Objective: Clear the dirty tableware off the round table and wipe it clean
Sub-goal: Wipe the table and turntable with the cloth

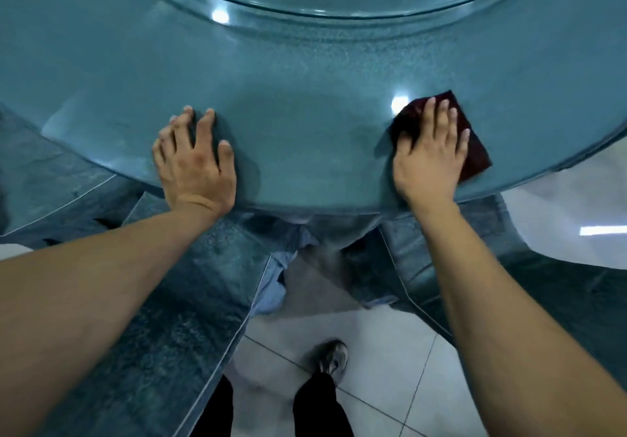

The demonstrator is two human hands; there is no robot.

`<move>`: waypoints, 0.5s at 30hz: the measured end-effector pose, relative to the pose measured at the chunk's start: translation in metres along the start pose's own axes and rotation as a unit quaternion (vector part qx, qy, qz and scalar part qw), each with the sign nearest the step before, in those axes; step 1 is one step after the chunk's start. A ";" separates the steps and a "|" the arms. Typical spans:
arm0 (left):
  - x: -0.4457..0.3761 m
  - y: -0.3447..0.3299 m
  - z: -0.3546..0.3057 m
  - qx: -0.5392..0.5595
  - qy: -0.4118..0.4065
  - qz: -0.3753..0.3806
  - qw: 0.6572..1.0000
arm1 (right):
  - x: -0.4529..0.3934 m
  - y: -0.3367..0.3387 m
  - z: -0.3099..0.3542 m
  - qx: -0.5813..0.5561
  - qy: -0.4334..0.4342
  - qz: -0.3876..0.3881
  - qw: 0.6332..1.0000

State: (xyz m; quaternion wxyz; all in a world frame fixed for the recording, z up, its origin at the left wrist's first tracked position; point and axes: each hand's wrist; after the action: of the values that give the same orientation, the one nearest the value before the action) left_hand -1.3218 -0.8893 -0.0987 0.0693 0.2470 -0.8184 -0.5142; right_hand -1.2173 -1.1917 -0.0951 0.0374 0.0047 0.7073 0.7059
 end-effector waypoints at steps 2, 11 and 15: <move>-0.001 -0.001 0.000 0.000 -0.001 -0.003 1.000 | 0.035 -0.001 0.056 -0.013 0.078 -0.026 0.997; -0.018 0.036 0.029 0.051 -0.081 0.138 0.986 | 0.123 0.009 0.177 -0.021 0.208 0.007 0.978; -0.034 0.064 0.068 -0.002 -0.168 0.168 0.971 | 0.108 0.004 0.098 0.006 0.104 0.003 0.995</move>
State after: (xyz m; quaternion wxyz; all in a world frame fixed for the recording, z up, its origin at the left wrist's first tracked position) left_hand -1.3389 -0.7964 -0.0692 0.0171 0.0158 -0.8469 -0.5312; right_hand -1.3189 -1.0872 -0.0959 -0.0389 -0.0665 0.7115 0.6984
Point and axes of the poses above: each hand's wrist, its own x-axis away from the middle knuckle, its own y-axis out of the back of the hand, z = x × y, and after that the axes turned 13 degrees about x, right-handed
